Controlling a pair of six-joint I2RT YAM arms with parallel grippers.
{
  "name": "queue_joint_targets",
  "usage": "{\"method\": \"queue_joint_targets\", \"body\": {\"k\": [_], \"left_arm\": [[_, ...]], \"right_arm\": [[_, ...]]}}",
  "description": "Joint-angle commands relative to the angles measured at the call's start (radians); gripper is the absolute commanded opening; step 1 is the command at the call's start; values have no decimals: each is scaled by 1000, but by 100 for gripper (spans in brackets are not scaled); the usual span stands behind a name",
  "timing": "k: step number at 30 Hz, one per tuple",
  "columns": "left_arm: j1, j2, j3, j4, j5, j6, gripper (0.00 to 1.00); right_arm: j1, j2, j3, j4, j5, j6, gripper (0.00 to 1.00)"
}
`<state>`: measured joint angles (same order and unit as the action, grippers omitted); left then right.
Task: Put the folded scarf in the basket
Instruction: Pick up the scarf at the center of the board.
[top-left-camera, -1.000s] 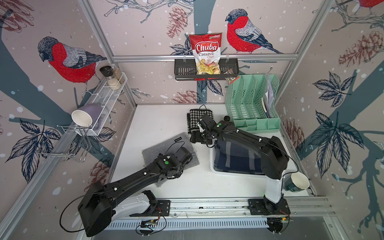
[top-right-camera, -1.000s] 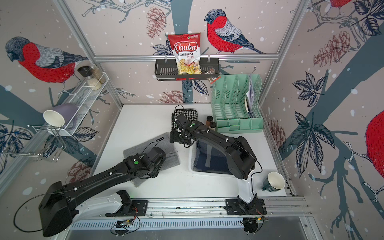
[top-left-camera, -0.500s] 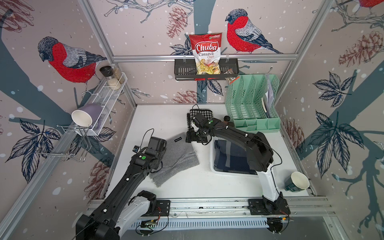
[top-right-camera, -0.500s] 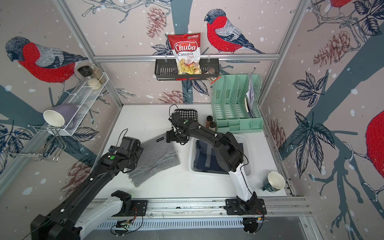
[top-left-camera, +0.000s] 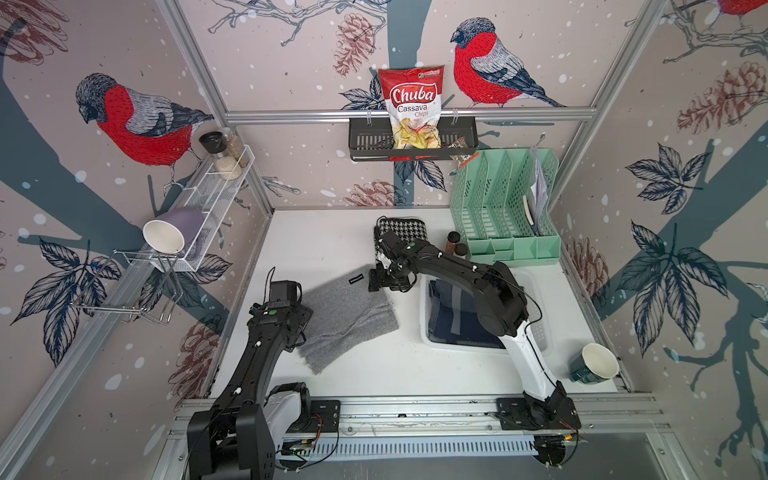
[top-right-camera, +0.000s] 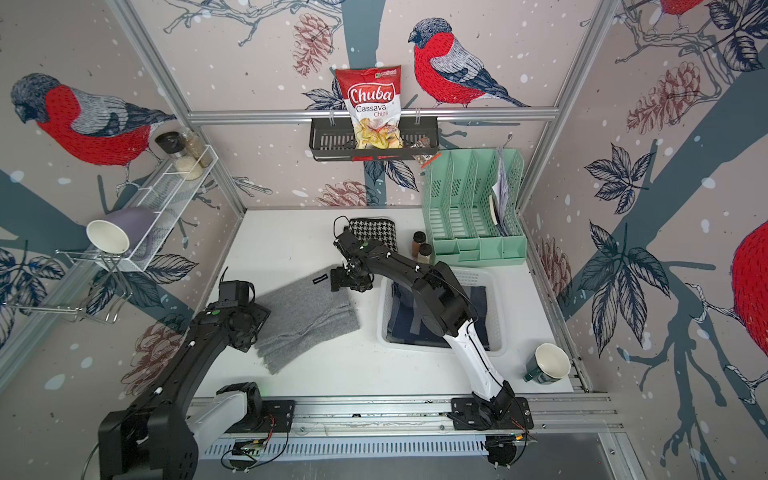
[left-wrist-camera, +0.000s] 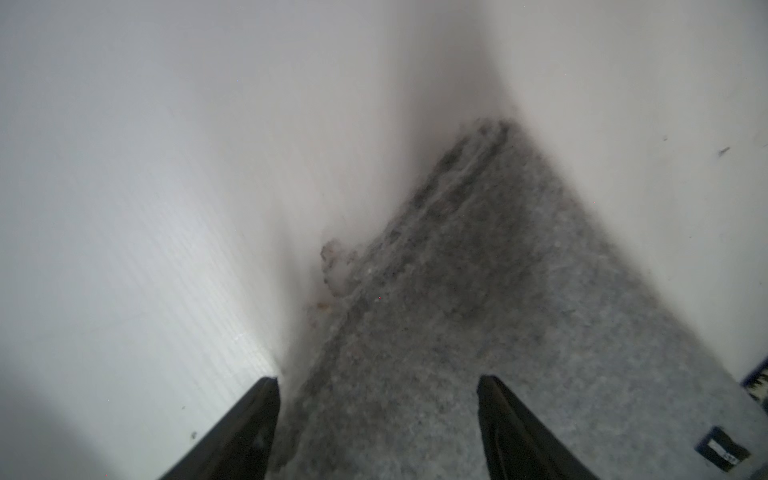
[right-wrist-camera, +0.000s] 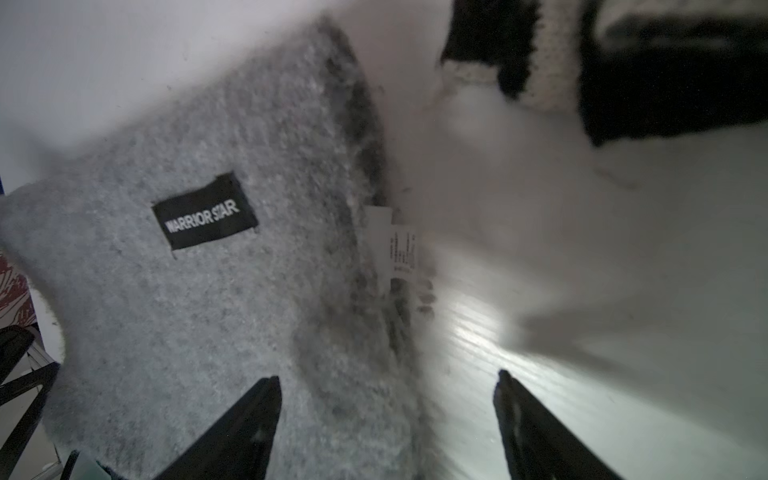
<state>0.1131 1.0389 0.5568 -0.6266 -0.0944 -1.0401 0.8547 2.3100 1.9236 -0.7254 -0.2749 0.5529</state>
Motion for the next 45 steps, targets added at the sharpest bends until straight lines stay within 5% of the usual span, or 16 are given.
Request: {"method": "queue_joint_targets", "body": {"k": [1,28,36,43,45], "left_arm": [[36,22,-45,84,37,32,79],[74,29,-241,322,254,12,54],[73,79,-245,370,292,28,37],[74,51,-232,354,285,47,0],[74,38,-224,343,289,55,0]], "right_arm": [[6,11,6,-9,-22,-7,86],[38,83,-17,38,-105,41,68],[38,81,-20,49,-83,66,42],[37,77,-17,50,-48,76,12],[37,72,-17,53,-41,80,6]]}}
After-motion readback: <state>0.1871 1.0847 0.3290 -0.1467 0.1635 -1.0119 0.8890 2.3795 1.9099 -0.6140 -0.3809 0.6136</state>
